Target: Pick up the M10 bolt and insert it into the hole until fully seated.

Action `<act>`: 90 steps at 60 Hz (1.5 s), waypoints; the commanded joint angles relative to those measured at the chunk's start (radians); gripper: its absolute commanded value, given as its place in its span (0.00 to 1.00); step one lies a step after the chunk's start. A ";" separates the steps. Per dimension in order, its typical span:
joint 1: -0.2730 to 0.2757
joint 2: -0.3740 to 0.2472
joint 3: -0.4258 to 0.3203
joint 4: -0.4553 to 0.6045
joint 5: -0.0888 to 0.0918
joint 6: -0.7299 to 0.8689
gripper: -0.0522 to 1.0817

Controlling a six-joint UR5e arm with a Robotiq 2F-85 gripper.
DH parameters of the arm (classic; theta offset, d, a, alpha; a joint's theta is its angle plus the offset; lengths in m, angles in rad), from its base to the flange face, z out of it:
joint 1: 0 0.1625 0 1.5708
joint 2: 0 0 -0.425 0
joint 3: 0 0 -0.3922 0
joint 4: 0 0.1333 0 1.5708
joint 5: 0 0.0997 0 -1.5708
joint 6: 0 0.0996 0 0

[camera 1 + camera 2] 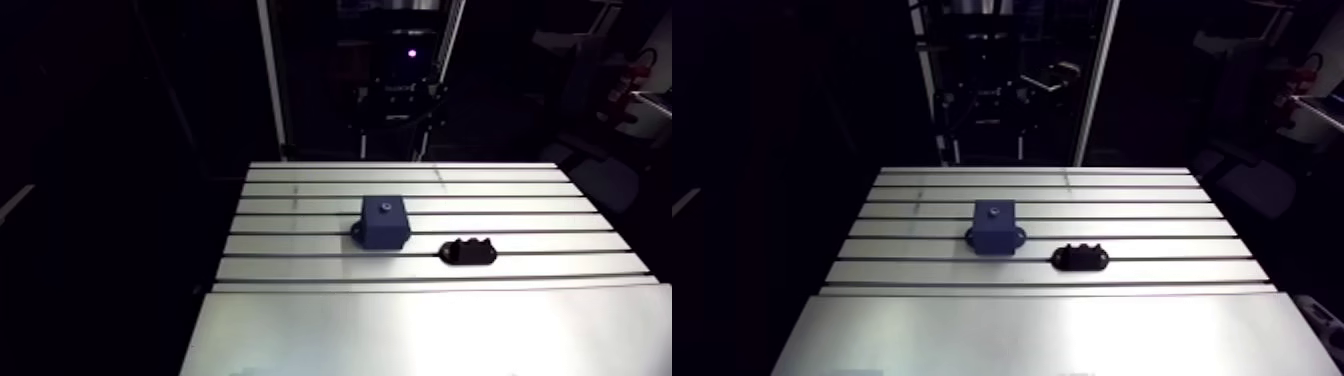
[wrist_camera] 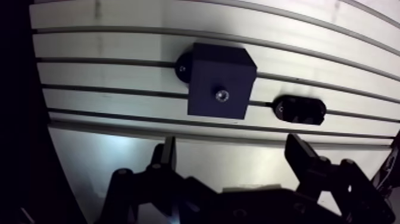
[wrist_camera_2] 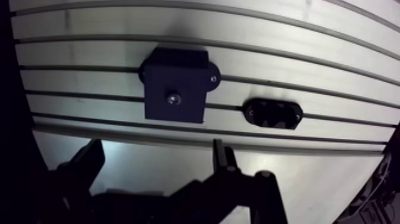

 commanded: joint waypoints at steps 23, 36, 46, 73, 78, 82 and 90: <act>0.007 -0.146 -0.210 0.193 0.010 0.022 0.05; 0.007 -0.200 -0.166 0.189 0.005 0.012 0.05; 0.007 -0.225 -0.154 0.192 0.008 0.008 0.05; 0.006 -0.238 -0.129 0.193 0.002 0.002 0.05; 0.006 -0.240 -0.129 0.193 0.004 0.002 0.05; 0.007 -0.240 -0.129 0.193 0.004 0.004 0.05; 0.007 -0.238 -0.129 0.192 0.003 0.004 0.05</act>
